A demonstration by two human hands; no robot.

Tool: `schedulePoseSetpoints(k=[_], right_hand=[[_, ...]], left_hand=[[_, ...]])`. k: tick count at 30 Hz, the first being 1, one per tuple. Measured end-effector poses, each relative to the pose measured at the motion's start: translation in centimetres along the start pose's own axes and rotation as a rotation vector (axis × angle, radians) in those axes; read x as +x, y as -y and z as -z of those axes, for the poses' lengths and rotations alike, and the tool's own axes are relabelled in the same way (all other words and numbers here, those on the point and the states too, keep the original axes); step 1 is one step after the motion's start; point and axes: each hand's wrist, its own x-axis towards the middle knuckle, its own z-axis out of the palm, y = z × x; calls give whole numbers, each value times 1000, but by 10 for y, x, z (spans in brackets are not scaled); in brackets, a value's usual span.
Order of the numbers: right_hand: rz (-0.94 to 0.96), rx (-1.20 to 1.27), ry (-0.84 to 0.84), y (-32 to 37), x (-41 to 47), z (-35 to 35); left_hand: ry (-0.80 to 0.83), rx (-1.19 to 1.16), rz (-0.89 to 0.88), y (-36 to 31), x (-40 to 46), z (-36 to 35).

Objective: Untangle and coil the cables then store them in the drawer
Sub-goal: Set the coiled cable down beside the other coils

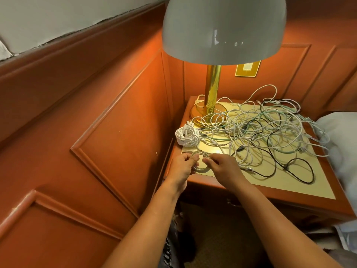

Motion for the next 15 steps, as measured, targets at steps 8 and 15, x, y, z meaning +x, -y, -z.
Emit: schedulePoseSetpoints(k=[8, 15], right_hand=[[29, -67, -29, 6, -67, 46], [84, -100, -44, 27, -122, 73]], left_hand=[[9, 76, -108, -7, -45, -40], [-123, 105, -233, -6, -68, -70]])
